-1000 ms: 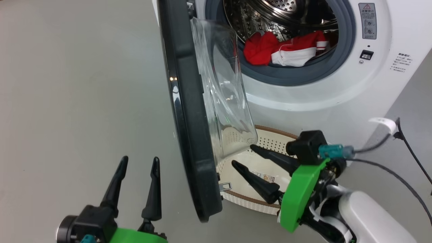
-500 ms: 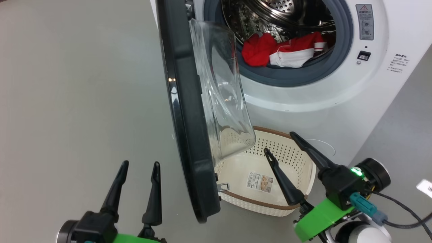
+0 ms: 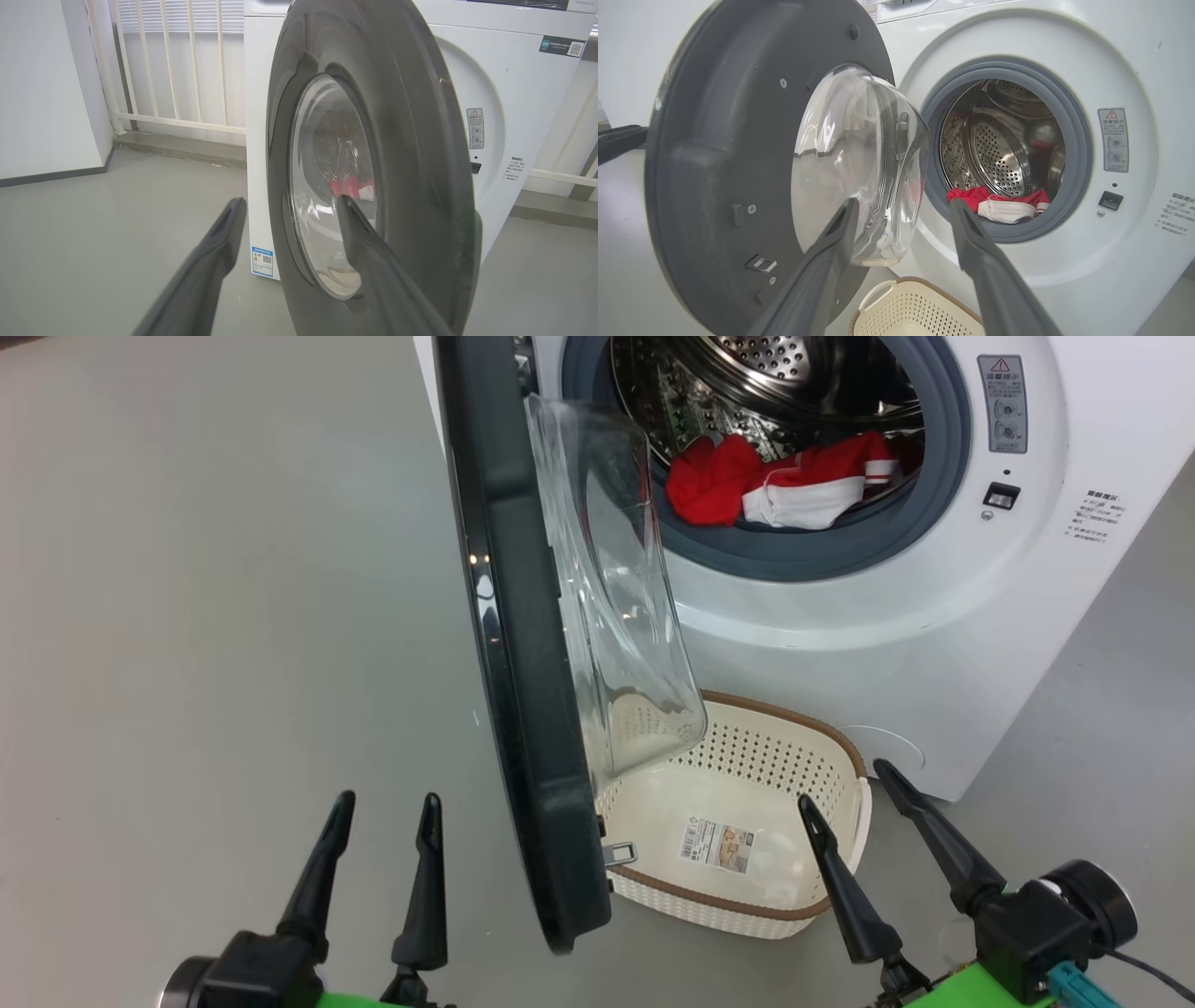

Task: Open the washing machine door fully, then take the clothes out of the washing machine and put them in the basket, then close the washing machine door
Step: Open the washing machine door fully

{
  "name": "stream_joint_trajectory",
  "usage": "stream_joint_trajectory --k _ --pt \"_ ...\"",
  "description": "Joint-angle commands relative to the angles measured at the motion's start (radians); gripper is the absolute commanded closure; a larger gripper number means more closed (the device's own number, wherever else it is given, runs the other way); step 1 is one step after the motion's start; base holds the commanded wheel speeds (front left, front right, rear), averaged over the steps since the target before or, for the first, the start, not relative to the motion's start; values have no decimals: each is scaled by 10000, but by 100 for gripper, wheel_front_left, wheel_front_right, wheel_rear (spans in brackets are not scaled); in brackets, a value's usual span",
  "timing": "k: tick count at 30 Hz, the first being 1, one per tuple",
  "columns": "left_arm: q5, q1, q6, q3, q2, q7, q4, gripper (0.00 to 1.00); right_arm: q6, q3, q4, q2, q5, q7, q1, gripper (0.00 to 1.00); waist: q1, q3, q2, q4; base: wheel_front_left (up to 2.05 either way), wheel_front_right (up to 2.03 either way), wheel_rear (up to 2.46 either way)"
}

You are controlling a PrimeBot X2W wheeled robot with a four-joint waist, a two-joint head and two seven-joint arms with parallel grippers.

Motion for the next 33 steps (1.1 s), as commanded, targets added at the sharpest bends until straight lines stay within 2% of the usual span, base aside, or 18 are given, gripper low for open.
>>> stream_joint_trajectory --k 1,20,21,23,33 --pt "-59 -61 96 325 137 -92 -239 0 58 187 -341 26 73 -125 -70 0 0 11 0 5 0 0 0" --pt "-144 -62 164 224 150 -161 -125 0 58 -386 -466 27 254 -486 471 0 0 27 0 -39 0 0 0" --pt "-149 -68 165 217 150 -162 -121 26 58 -382 -464 27 258 -488 472 0 0 30 0 -33 0 0 0" --pt "-172 -72 169 213 147 -164 -115 100 58 -373 -457 27 283 -486 484 0 0 24 0 -19 0 0 0" --pt "-52 -306 237 351 228 -434 -794 100 58 -399 -413 27 409 -452 552 0 0 -84 0 1 0 0 0"
